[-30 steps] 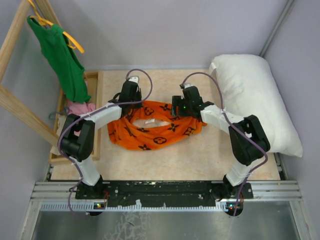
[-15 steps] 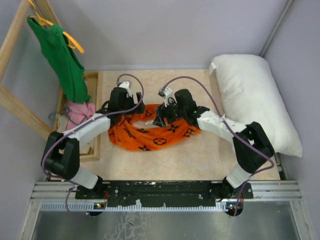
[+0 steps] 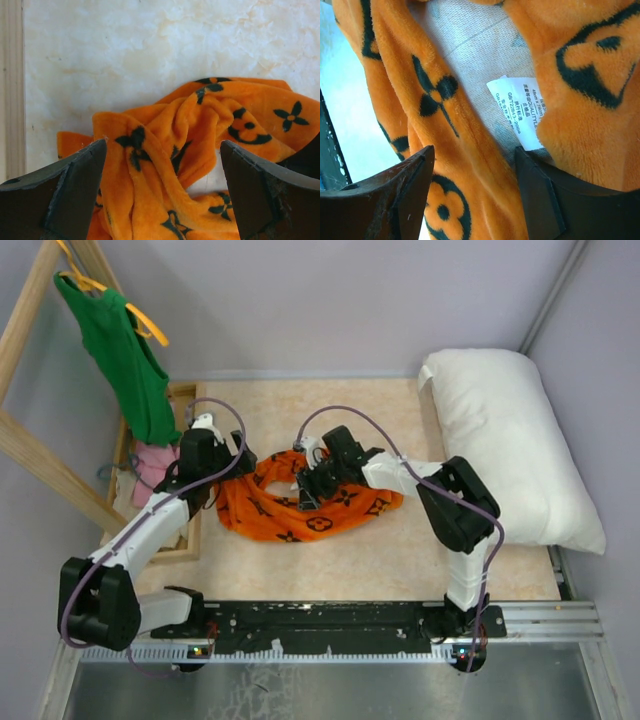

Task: Remove the pillowcase from the pillow
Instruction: Adjust the pillowcase at the center of the board.

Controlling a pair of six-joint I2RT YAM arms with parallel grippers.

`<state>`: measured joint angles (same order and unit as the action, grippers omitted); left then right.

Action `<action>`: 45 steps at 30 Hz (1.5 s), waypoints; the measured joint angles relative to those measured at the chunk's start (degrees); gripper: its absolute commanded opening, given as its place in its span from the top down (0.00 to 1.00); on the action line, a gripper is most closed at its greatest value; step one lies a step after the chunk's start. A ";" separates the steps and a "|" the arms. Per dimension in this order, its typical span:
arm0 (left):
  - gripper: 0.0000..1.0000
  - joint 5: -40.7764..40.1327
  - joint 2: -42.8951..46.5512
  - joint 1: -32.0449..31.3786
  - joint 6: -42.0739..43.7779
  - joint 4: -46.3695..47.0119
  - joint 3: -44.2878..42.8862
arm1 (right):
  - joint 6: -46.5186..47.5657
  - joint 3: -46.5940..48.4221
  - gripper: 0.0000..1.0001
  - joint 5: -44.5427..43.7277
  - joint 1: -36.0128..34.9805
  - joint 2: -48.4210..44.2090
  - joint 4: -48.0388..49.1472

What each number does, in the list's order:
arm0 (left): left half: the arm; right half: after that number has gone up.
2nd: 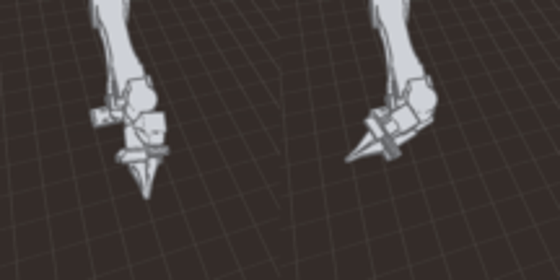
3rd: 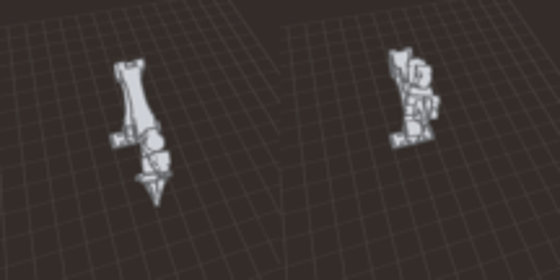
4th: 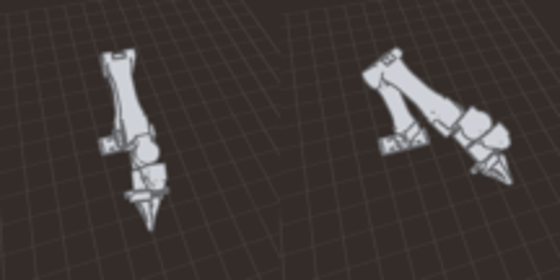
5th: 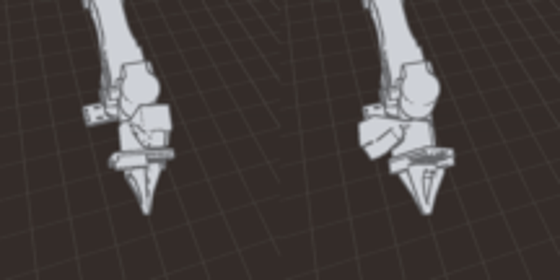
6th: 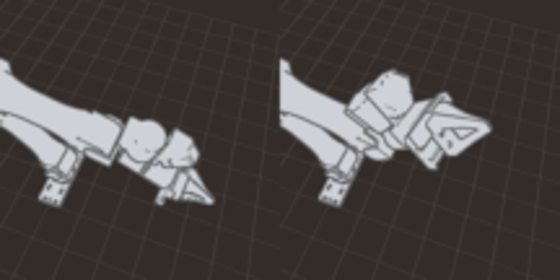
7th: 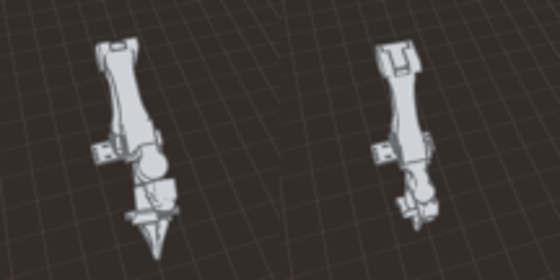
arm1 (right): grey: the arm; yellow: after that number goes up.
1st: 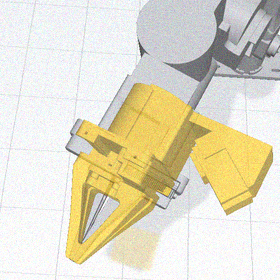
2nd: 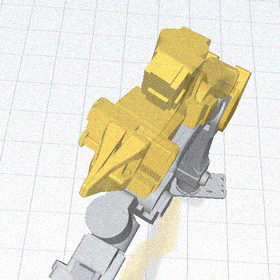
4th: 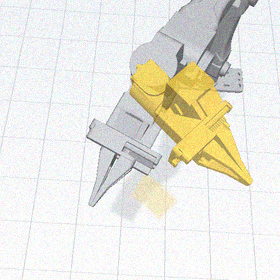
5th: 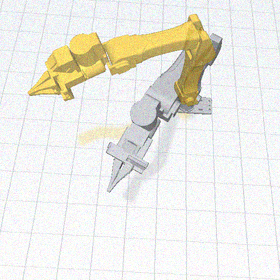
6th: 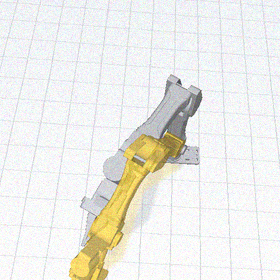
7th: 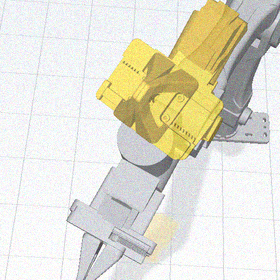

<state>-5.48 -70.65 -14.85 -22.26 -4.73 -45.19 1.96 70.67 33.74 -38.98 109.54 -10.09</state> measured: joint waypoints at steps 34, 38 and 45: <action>0.00 -4.57 6.64 1.51 -1.01 -4.74 0.35 | 0.48 26.23 0.30 1.99 5.14 2.23 -10.75; 0.00 -5.86 5.73 1.51 -1.18 -4.70 0.87 | -1.16 28.35 0.01 -4.55 5.79 8.74 -11.50; 0.00 -6.69 3.41 1.77 -1.31 -4.00 2.75 | -10.56 4.68 0.01 -14.43 9.22 -4.98 -6.51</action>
<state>-12.16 -67.24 -13.08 -23.57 -8.73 -42.44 -8.60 75.35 19.31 -29.76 104.55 -16.60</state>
